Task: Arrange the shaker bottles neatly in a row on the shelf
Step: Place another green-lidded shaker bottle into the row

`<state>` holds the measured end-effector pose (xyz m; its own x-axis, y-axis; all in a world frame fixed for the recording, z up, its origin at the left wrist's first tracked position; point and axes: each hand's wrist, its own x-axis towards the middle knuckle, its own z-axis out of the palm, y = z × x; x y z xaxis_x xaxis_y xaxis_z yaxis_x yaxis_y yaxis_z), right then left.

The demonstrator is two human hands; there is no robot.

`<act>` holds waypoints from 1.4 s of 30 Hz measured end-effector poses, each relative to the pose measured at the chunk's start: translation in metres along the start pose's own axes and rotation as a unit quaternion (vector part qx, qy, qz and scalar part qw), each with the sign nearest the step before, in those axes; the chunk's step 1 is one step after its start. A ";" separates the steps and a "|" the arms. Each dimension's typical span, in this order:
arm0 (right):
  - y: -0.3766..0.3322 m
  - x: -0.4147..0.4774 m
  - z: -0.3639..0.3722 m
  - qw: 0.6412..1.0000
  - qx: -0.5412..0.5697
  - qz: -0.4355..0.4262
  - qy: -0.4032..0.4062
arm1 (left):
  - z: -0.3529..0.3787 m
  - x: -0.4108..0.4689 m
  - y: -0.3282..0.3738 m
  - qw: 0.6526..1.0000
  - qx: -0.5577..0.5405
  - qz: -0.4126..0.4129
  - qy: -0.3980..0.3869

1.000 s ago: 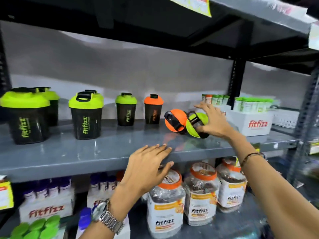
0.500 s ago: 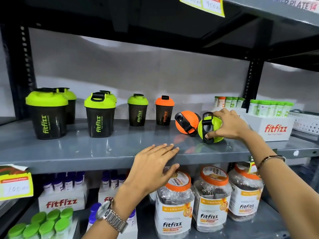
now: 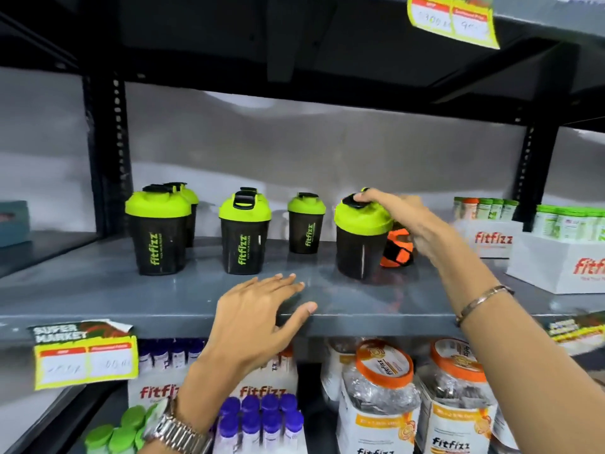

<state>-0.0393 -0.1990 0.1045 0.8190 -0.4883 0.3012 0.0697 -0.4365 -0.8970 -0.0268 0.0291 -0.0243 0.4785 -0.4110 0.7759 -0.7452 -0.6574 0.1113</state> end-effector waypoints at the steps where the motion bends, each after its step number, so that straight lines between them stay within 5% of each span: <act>1: -0.002 0.003 0.010 1.000 0.010 0.022 -0.013 | -0.001 -0.001 -0.005 1.000 0.006 -0.004 -0.008; 12: -0.003 0.016 0.069 0.995 0.056 0.083 -0.011 | -0.004 -0.008 -0.018 1.000 0.003 -0.013 -0.018; 17: 0.010 0.010 0.073 0.996 0.091 0.002 0.007 | -0.003 -0.010 -0.018 1.000 -0.007 -0.009 -0.018; 25: 0.022 0.007 0.101 0.985 -0.042 -0.097 0.140 | -0.004 -0.010 -0.018 1.000 -0.003 -0.006 -0.018; 32: 0.030 0.014 0.094 0.982 0.177 -0.063 -0.005 | -0.004 -0.011 -0.018 1.000 -0.009 -0.002 -0.015; 38: 0.037 0.017 0.099 0.990 -0.005 -0.113 0.081 | -0.003 -0.011 -0.018 1.000 -0.011 -0.002 -0.012; 42: 0.035 0.017 0.096 0.990 0.078 -0.109 0.042 | -0.003 -0.012 -0.017 1.000 -0.008 -0.002 -0.007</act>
<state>0.0322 -0.1500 0.0472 0.7247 -0.4594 0.5136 0.3325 -0.4197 -0.8446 -0.0209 0.0471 -0.0335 0.4885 -0.4170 0.7665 -0.7500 -0.6495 0.1246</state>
